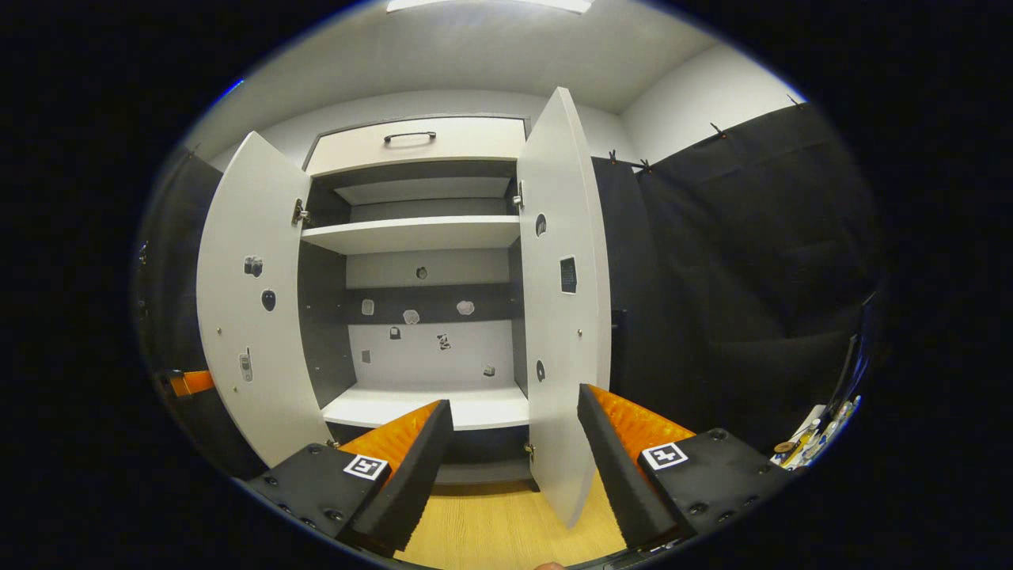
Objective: Open the right door of the double-door shoe cabinet with the right hand, and open the left door with the left hand.
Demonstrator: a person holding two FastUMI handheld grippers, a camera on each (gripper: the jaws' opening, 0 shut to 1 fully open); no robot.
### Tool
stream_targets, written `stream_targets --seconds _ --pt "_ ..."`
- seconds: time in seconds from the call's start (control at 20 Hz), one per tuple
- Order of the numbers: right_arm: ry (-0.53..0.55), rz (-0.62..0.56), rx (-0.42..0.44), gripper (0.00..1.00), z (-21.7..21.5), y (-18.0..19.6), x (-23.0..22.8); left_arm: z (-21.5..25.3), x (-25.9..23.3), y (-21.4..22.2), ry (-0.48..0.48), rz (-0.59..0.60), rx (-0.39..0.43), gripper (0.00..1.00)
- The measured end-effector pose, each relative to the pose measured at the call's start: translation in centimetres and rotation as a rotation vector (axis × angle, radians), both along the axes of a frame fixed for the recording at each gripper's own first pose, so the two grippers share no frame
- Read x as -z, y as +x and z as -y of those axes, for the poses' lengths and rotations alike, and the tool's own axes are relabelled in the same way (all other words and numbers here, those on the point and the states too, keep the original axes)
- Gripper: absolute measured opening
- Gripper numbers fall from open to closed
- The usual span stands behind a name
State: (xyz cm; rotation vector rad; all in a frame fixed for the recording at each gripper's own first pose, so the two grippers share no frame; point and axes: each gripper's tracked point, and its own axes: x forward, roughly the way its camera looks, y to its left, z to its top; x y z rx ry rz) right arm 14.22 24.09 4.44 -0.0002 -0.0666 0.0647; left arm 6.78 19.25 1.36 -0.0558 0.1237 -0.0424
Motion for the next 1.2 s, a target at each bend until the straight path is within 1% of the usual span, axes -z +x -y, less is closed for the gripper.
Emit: stream_targets --seconds 0.05,0.1,0.15,0.2,0.25,0.35,0.4,0.5,0.55,0.6,0.65,0.7,0.75,0.8,0.85,0.9,0.95,1.05,1.1,1.2 --pt "-0.001 -0.004 0.003 0.93 0.0 0.1 0.2 -0.5 -0.3 -1.1 0.0 -0.006 -0.008 0.0" --pt "-0.005 -0.008 0.006 1.0 0.0 0.1 0.4 -0.8 -0.2 -1.8 0.005 -0.016 -0.02 0.02" --pt "-0.009 -0.012 0.009 1.0 0.0 0.2 0.6 -1.0 -0.1 -2.6 0.009 -0.025 -0.031 0.0" --pt "-0.014 -0.018 0.012 1.0 0.0 0.1 0.9 -0.9 0.0 -3.3 0.013 -0.038 -0.034 0.02" --pt "-0.021 -0.024 0.014 1.0 0.1 0.1 1.2 -0.7 0.1 -4.0 0.017 -0.048 -0.035 0.0" --pt "-0.037 -0.038 0.016 1.0 -0.1 0.1 1.8 -0.1 0.0 -5.1 0.021 -0.049 -0.032 0.02" --pt "-0.043 -0.043 0.017 1.0 -0.1 0.0 2.1 -0.1 0.0 -5.7 0.02 -0.049 -0.04 0.0" --pt "-0.044 -0.05 0.019 1.0 -0.3 0.0 2.6 0.2 0.6 -6.6 0.008 -0.057 -0.063 0.0" --pt "-0.042 -0.053 0.019 0.94 -0.2 0.0 2.6 0.7 0.7 -6.9 -0.001 -0.057 -0.057 0.0" --pt "-0.039 -0.055 0.017 1.0 -0.2 -0.1 2.8 1.4 1.0 -6.9 -0.006 -0.063 -0.048 0.04" --pt "-0.038 -0.056 0.015 0.94 -0.3 -0.1 2.8 1.7 1.1 -7.1 -0.011 -0.064 -0.045 0.08" --pt "-0.038 -0.055 0.015 1.0 -0.3 -0.3 2.9 2.1 0.9 -7.0 -0.011 -0.055 -0.036 0.16" --pt "-0.04 -0.054 0.016 1.0 -0.3 -0.2 2.9 2.6 0.6 -6.8 -0.005 -0.047 -0.027 0.23" --pt "-0.04 -0.05 0.02 1.0 -0.2 -0.3 2.9 3.0 0.4 -6.8 0.0 -0.037 -0.017 0.41" --pt "-0.036 -0.036 0.025 1.0 -0.1 -0.3 2.7 3.4 0.2 -6.7 -0.002 -0.023 -0.006 0.54" --pt "-0.031 -0.022 0.029 1.0 0.0 -0.4 2.3 3.7 0.2 -6.5 -0.004 -0.019 -0.003 0.62" --pt "-0.028 -0.013 0.03 0.94 0.1 -0.5 2.2 4.0 0.5 -6.5 -0.005 -0.021 0.0 0.72" --pt "-0.028 -0.005 0.029 0.94 0.0 -0.7 2.0 4.1 0.5 -6.5 0.006 -0.02 -0.012 0.94" --pt "-0.029 -0.004 0.033 1.0 0.2 -0.7 2.0 4.2 0.4 -6.3 0.014 -0.016 -0.013 0.95" --pt "-0.025 -0.006 0.038 1.0 0.2 -0.7 2.1 4.6 -0.1 -6.2 0.025 -0.002 -0.002 0.94"
